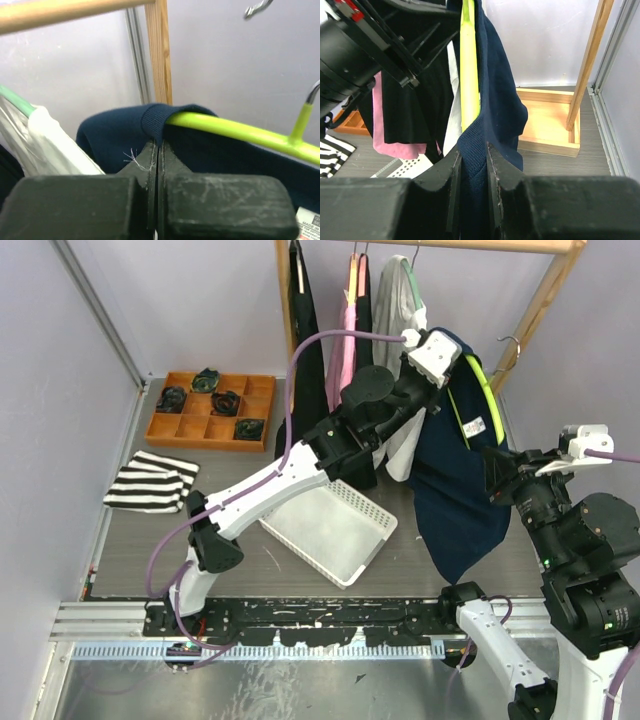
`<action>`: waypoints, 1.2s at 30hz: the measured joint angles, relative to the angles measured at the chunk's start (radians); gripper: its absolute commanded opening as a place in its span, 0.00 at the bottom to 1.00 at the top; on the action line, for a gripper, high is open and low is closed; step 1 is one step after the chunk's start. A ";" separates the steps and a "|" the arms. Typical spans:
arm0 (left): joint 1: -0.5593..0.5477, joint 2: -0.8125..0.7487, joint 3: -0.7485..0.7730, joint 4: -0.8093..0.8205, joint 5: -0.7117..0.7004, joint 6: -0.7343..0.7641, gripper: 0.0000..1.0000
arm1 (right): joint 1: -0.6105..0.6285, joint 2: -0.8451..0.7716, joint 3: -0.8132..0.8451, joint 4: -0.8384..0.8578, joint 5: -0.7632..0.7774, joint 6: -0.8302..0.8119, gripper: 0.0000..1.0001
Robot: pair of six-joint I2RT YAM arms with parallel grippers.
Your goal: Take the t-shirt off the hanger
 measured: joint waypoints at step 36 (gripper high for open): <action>-0.015 -0.198 -0.154 -0.203 0.427 -0.046 0.93 | 0.000 0.004 -0.049 0.056 0.004 0.002 0.01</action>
